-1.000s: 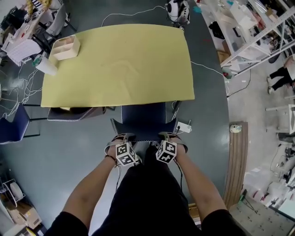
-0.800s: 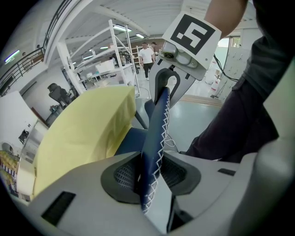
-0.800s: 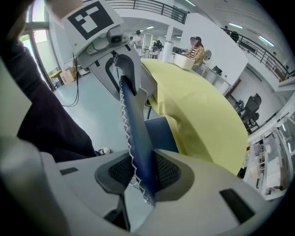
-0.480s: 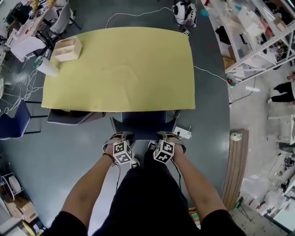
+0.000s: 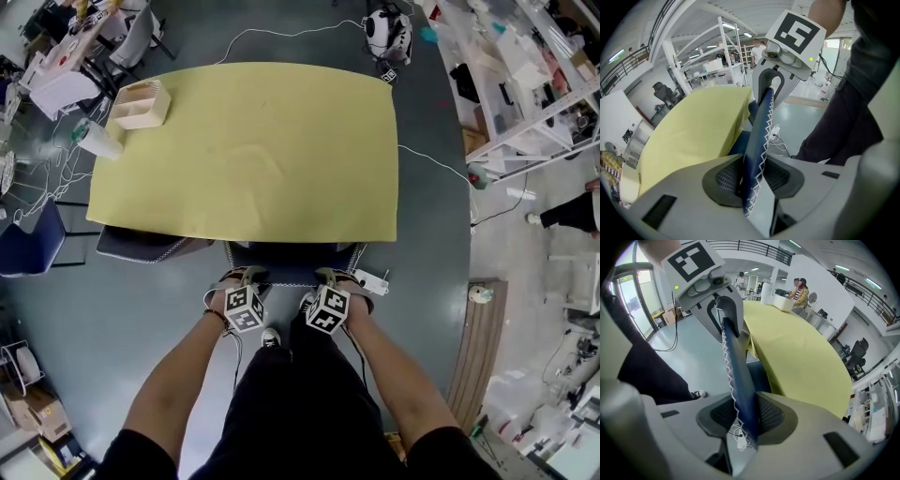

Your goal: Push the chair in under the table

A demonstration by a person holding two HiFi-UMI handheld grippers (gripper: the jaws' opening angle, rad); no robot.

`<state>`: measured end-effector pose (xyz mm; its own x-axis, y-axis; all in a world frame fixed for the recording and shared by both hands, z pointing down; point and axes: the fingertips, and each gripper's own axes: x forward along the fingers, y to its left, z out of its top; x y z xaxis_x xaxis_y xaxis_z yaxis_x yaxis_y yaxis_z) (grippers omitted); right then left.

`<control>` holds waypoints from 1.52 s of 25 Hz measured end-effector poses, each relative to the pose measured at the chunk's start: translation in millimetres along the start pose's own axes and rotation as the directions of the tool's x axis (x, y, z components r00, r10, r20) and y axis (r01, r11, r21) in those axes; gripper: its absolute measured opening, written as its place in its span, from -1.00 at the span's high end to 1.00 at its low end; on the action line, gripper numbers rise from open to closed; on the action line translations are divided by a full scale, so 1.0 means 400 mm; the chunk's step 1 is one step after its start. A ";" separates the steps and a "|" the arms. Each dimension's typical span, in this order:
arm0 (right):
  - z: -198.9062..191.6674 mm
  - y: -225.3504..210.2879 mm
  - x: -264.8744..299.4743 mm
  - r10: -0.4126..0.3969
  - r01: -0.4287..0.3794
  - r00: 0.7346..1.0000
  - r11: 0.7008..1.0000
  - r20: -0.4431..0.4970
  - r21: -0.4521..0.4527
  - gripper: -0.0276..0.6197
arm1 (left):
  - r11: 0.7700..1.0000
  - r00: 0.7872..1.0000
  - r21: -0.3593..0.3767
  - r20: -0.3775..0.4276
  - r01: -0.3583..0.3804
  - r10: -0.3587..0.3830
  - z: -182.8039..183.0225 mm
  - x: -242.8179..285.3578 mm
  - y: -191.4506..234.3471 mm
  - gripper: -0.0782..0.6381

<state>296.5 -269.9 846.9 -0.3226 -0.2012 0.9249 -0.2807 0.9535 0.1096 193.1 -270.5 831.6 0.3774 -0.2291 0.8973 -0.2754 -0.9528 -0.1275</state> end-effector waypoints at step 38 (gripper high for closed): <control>0.132 -0.209 -0.370 -0.226 0.078 0.922 0.904 0.315 0.420 0.75 | 0.963 0.933 -0.267 0.333 -0.048 0.139 0.115 -0.256 0.185 0.63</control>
<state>320.0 -331.5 681.7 -0.5189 -0.4719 0.7128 -0.6588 0.7521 0.0184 174.7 -326.7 711.0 0.6081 -0.4120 0.6785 -0.5191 -0.8531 -0.0527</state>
